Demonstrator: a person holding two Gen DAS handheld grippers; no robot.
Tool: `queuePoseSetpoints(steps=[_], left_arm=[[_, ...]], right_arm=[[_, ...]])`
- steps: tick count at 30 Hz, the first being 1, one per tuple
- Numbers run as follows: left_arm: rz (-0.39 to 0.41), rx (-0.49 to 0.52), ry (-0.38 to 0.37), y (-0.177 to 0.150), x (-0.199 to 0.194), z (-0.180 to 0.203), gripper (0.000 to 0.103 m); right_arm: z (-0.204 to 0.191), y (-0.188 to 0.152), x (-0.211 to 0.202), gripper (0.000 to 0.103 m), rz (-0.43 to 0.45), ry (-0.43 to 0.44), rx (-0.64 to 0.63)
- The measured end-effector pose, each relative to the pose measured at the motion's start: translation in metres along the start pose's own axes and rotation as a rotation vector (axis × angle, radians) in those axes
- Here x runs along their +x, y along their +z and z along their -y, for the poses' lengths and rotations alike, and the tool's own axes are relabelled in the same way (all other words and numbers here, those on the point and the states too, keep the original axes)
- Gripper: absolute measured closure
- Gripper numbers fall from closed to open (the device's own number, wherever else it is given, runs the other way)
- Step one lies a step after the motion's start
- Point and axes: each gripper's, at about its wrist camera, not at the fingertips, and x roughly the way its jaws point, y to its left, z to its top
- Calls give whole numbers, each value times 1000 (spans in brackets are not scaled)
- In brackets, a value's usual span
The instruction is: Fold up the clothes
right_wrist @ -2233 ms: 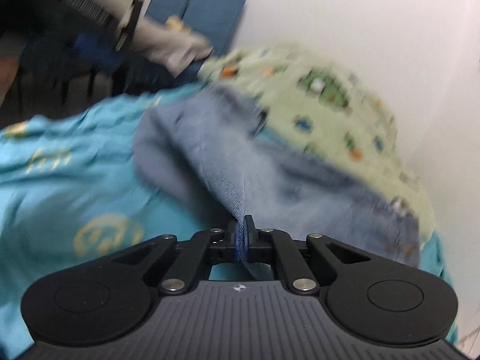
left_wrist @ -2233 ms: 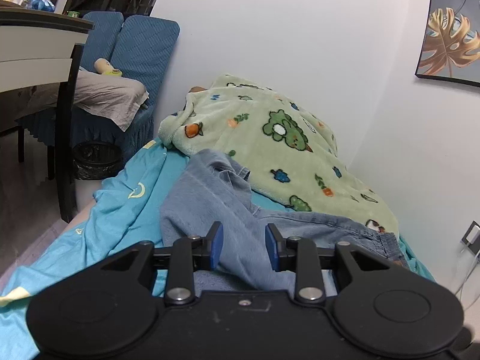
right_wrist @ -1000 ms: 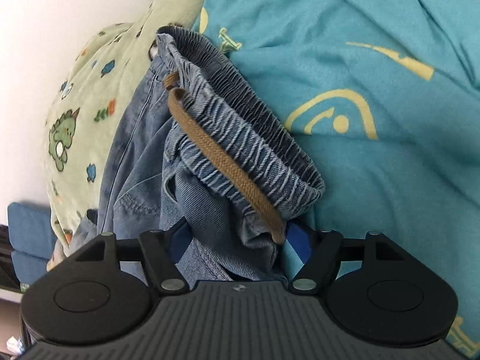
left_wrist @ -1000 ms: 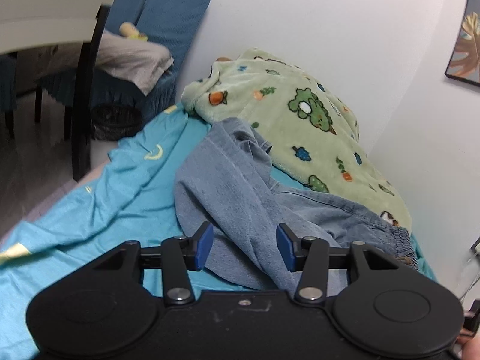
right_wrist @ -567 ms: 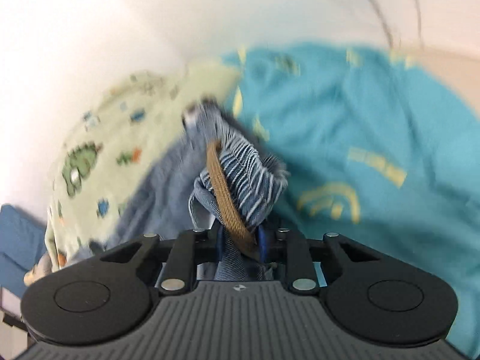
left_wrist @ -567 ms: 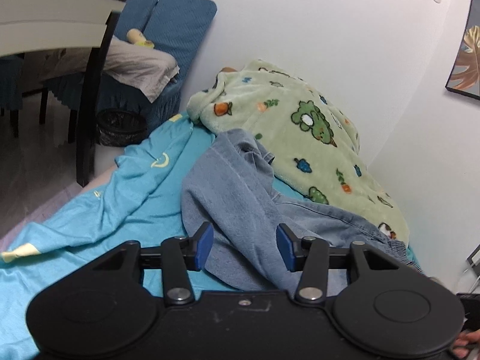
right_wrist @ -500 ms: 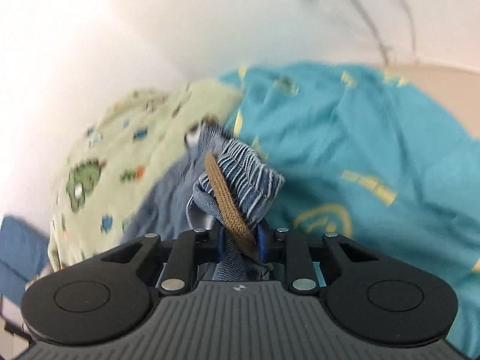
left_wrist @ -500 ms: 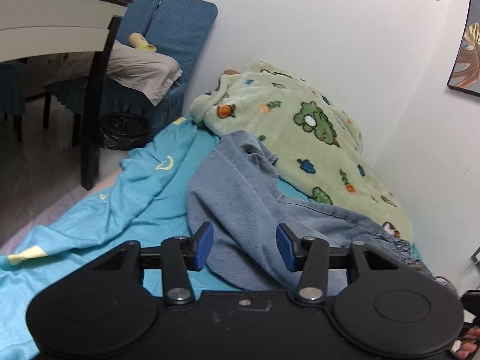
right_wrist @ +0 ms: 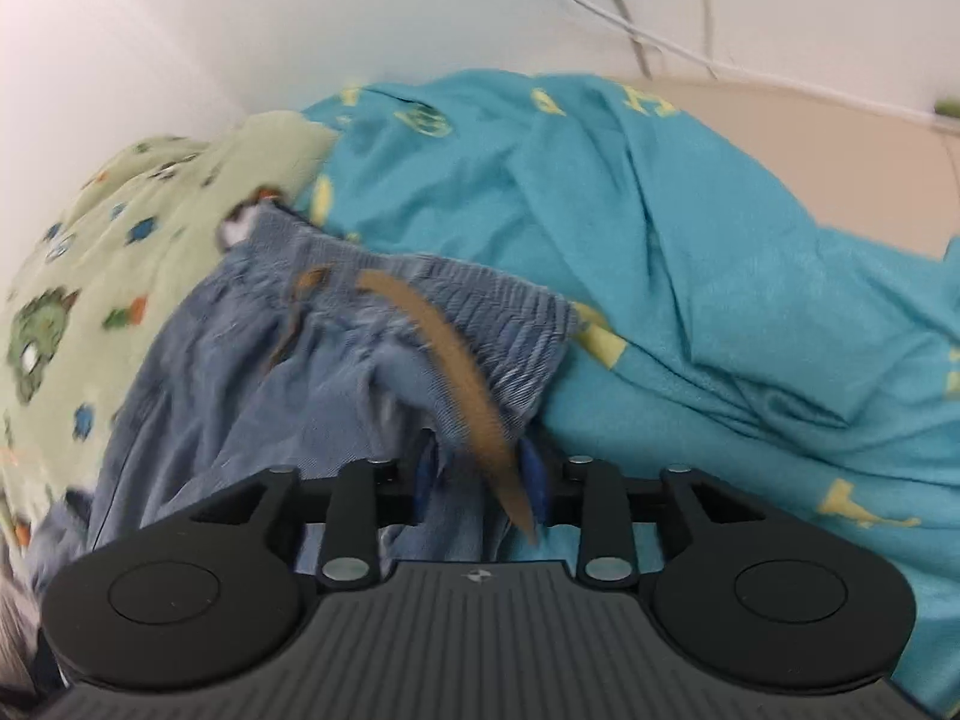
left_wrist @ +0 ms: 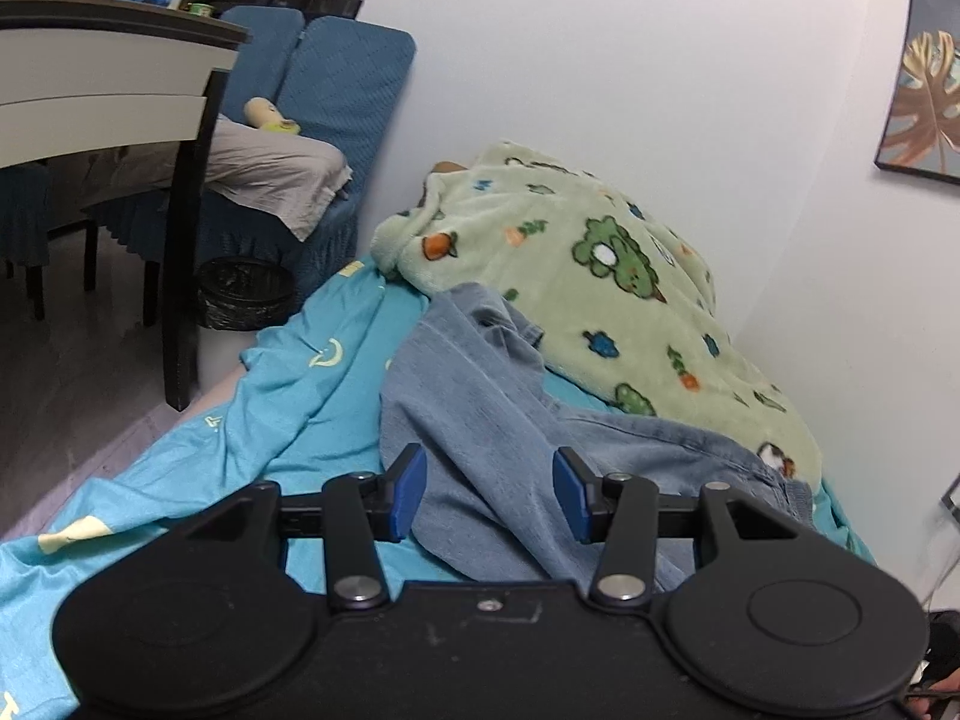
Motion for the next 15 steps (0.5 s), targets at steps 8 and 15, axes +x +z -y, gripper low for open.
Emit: queuePoseSetpoints(steps=[8,15], left_arm=[[16,-19,-12,15,-4,-2,57],[-10,-123,84,28,11,-36,57]], right_arm=[[-62,-31,-44,48,165,185,-345],[-183,-91,-39,48,48,618,-725]])
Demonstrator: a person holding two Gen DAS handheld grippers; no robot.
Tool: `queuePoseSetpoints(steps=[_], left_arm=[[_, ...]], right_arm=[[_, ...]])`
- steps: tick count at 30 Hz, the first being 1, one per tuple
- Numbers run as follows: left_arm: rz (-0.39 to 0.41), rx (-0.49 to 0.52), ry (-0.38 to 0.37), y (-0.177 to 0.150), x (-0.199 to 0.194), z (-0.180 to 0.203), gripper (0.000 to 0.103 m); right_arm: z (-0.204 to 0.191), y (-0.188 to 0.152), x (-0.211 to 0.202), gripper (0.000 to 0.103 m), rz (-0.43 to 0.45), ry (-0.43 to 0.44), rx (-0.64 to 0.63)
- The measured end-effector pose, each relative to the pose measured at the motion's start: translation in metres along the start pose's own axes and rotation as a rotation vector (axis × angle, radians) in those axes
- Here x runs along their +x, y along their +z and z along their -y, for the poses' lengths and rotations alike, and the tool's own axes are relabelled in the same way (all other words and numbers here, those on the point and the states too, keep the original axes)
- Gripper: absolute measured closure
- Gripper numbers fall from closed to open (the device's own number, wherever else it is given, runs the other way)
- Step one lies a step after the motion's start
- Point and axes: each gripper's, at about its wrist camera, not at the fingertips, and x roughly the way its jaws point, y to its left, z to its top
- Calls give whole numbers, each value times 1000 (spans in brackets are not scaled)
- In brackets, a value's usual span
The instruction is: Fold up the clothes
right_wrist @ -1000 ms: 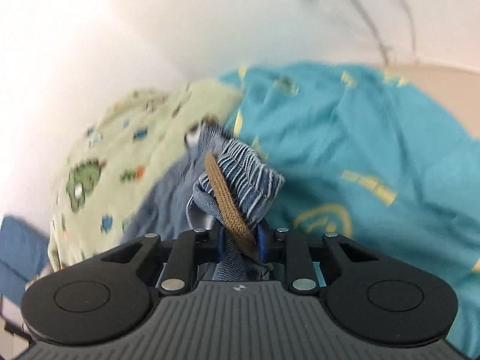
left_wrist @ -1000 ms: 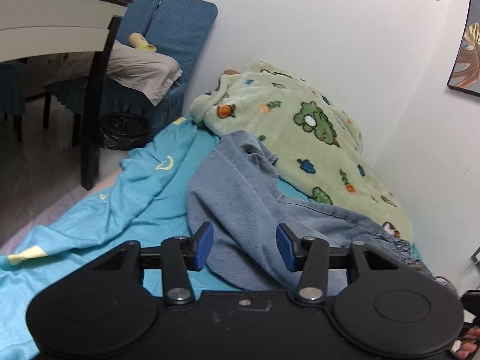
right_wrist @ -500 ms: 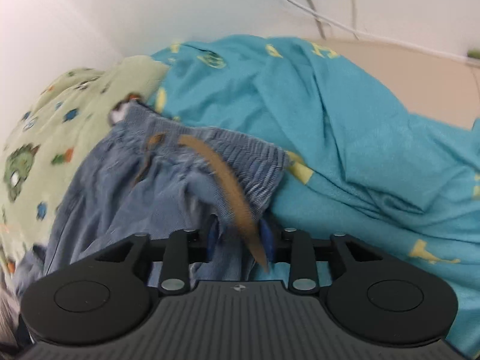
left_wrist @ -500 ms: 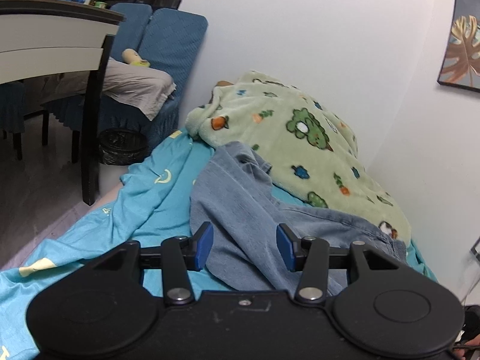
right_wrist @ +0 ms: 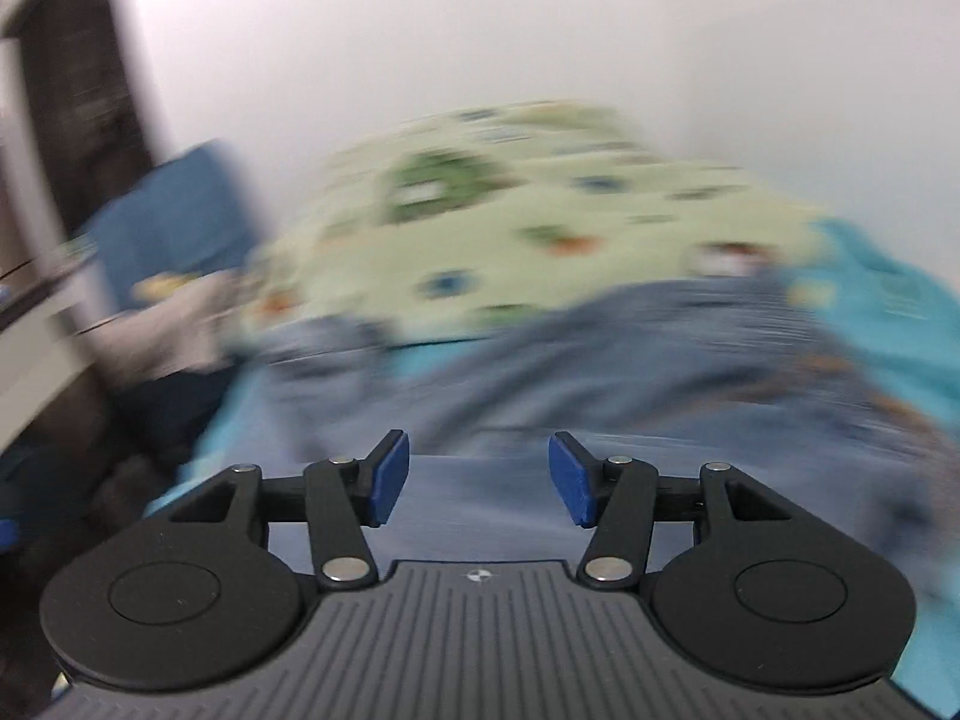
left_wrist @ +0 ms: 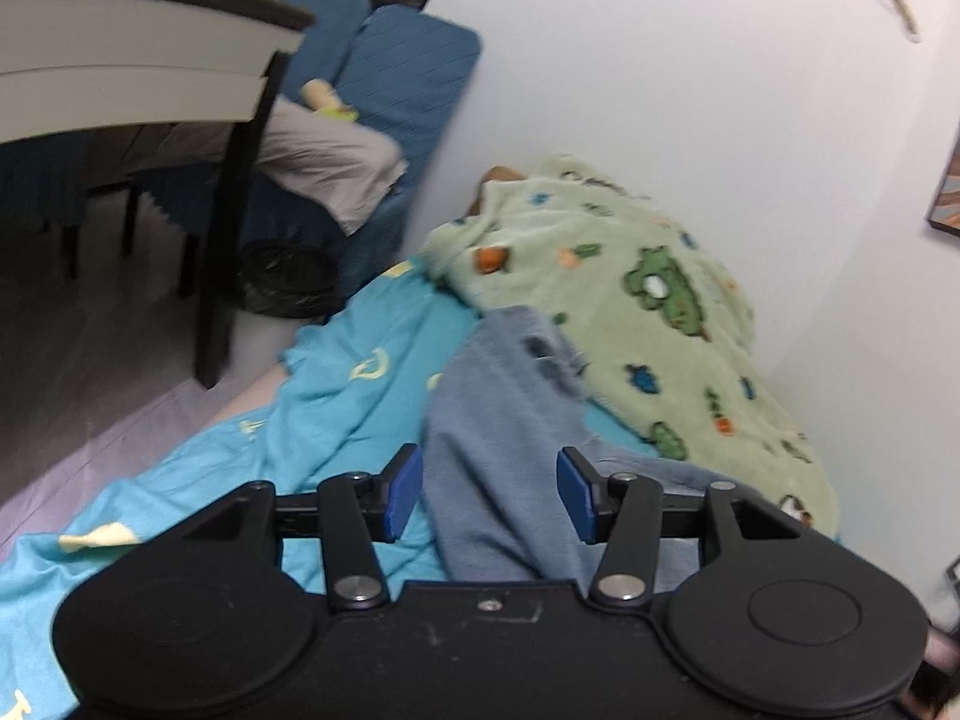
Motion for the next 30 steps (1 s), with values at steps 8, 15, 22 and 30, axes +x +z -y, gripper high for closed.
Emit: queuePoseSetpoints(steps=[8,15,22,30], left_arm=[[-58,-57,7,-4,27,-32,56],[-112,-159,30,-3,58,-64,57],[-82,-234,10,6,43,-81,58],[29,-296,-1,27,8,-97,58]], right_arm=[[-77,20,142,47,-121,152,-86],[-113,10,214,71,-213,147,-190],[-169,-7,173,101,-83,265,-511],[-200,-50,57,101,-62,440,-749]])
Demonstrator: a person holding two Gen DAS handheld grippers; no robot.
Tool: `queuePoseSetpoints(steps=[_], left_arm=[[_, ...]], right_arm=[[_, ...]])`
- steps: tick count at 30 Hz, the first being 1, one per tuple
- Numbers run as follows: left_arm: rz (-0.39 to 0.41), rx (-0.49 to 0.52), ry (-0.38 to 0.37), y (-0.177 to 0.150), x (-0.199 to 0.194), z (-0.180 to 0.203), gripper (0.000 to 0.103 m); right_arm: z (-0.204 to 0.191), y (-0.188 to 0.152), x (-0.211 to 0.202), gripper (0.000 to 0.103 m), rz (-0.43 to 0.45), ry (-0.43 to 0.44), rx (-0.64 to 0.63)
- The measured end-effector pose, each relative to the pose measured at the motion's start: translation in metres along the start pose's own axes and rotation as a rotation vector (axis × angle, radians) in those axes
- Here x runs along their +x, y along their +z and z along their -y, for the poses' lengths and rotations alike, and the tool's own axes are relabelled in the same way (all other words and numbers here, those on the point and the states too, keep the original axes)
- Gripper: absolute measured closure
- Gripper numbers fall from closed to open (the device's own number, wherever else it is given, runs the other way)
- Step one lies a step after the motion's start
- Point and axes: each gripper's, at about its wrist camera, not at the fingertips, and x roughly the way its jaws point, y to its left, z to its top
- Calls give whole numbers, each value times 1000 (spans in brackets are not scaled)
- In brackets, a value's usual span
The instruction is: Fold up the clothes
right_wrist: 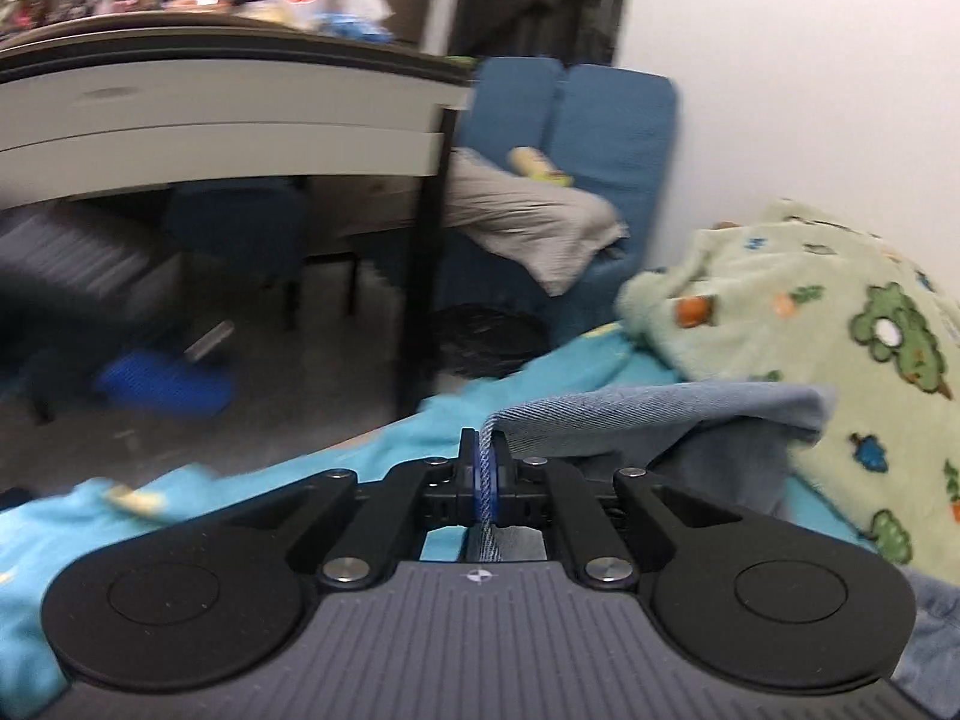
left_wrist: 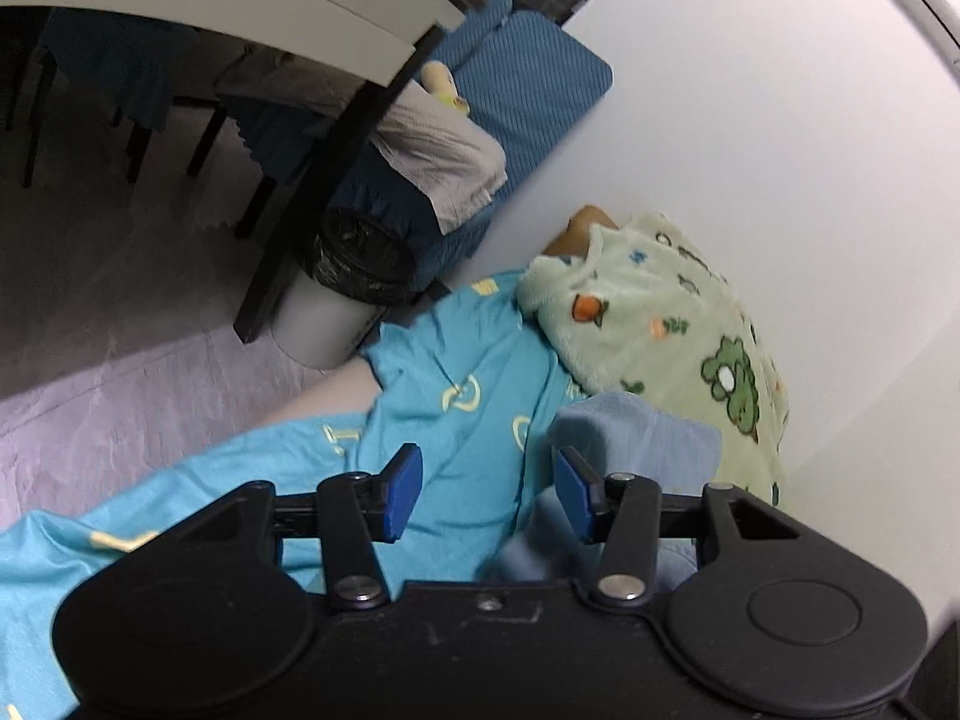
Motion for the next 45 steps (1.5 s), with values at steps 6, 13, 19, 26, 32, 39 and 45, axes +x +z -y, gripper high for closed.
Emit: queuePoseSetpoints(steps=[6,13,19,26,32,39,45], left_arm=[[-24,7,-9,-1,3,0,58],[-61,156,-18,-16,12,18,58],[-122,278,-10,-39,23,32,57],[-170,389,-7,-63,28,58,54],[-146,502,11,-84,39,91,49],[-93,712,54,-111,98,143,49],[-84,852,161,-121,170,174,47]], right_arm=[[-61,-39,-45,101,-66,122,-46],[-72,-67,-31,78,-216,74,115],[-46,-53,-90,62,-175,87,223],[16,-72,-147,64,-120,-219,402],[65,-90,-138,69,-120,-407,502],[102,-106,-128,69,-114,-489,640],[129,-110,-143,69,-79,-537,691]])
